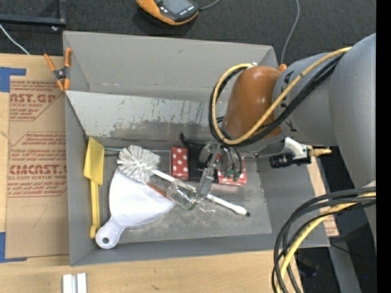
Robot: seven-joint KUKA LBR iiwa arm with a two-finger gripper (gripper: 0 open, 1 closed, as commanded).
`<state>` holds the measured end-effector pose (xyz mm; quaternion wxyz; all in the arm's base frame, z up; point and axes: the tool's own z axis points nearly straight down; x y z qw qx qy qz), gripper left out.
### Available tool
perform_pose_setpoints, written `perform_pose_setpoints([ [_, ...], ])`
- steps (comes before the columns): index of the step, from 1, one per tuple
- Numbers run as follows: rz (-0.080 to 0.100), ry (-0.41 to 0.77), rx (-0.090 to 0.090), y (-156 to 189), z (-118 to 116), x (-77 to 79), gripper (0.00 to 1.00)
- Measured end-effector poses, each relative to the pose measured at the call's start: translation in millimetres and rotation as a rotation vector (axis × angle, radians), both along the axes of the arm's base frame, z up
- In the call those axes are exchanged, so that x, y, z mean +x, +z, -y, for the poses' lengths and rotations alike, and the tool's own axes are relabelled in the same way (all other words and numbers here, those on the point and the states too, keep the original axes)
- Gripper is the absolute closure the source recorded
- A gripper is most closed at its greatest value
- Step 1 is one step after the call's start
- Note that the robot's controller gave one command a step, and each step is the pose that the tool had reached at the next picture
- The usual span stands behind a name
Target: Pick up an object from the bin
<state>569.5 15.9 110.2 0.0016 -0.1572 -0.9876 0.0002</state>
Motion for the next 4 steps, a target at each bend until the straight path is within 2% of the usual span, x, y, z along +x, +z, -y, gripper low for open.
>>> perform_pose_setpoints([
  [1, 0.010, -0.154, 0.005, -40, 26, 22.4, 0.00],
  [2, -0.007, -0.211, 0.003, -38, 22, 4.5, 1.00],
  [4, -0.010, -0.211, 0.002, -34, 22, 3.5, 1.00],
])
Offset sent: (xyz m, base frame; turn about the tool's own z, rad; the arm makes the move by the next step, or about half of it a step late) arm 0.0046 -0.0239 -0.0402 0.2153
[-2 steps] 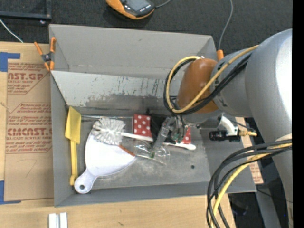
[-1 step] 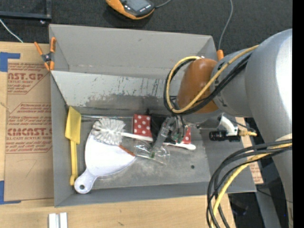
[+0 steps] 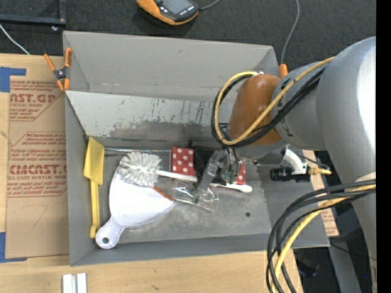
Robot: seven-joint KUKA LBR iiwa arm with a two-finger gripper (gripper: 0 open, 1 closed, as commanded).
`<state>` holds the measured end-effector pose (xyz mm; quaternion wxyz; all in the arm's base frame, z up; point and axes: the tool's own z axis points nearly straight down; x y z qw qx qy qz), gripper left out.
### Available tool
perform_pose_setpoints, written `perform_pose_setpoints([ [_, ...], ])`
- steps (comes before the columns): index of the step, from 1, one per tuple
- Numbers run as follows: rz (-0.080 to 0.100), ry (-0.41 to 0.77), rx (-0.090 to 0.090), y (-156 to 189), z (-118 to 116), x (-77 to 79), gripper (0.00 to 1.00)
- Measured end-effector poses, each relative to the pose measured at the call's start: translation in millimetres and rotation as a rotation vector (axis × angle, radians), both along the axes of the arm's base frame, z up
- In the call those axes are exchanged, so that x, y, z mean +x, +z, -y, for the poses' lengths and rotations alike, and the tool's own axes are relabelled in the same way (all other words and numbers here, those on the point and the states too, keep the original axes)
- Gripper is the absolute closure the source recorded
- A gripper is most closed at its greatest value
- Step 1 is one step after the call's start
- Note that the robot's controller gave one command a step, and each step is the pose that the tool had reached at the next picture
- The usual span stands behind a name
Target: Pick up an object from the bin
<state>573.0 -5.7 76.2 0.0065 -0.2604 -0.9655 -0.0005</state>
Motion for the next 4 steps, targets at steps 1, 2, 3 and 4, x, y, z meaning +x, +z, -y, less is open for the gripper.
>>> perform_pose_setpoints([
  [1, -0.003, 0.000, -0.001, 18, 0, -1.7, 1.00],
  [2, 0.005, 0.000, -0.001, 36, 1, 0.4, 1.00],
  [3, 0.008, 0.000, -0.001, 44, 0, 1.2, 1.00],
  [4, 0.006, 0.000, -0.001, 48, 0, 0.7, 1.00],
])
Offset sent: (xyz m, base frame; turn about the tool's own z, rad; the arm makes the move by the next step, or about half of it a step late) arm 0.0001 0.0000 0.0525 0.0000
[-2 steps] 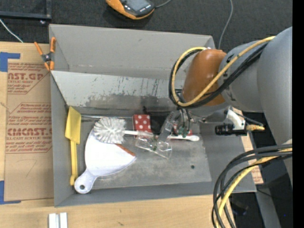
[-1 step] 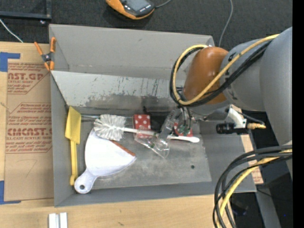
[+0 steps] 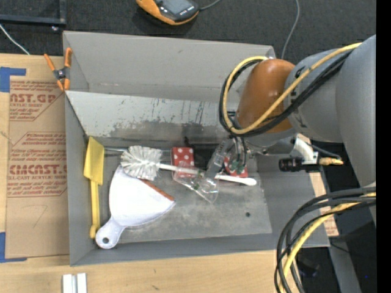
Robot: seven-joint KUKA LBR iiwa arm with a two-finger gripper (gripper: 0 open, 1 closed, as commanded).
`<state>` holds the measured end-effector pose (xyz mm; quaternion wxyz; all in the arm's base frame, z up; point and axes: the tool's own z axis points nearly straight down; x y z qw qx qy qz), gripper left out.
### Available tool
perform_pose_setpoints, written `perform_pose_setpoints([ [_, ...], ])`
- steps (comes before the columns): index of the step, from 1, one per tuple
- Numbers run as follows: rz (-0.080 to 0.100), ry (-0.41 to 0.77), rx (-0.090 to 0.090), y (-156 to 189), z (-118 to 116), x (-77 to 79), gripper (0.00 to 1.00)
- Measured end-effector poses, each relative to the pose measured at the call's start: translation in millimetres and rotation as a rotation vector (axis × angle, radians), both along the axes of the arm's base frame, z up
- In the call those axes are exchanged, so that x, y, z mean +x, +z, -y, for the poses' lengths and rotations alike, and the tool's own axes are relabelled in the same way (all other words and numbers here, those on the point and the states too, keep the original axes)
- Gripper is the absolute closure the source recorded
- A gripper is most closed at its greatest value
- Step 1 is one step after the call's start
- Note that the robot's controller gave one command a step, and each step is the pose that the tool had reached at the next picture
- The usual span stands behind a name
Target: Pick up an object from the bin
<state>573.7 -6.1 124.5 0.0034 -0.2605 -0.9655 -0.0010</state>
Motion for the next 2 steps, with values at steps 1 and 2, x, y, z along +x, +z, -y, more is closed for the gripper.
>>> perform_pose_setpoints([
  [1, -0.006, 0.000, 0.000, 7, 0, -1.3, 1.00],
  [2, -0.006, 0.000, 0.000, 26, 0, -1.6, 1.00],
])
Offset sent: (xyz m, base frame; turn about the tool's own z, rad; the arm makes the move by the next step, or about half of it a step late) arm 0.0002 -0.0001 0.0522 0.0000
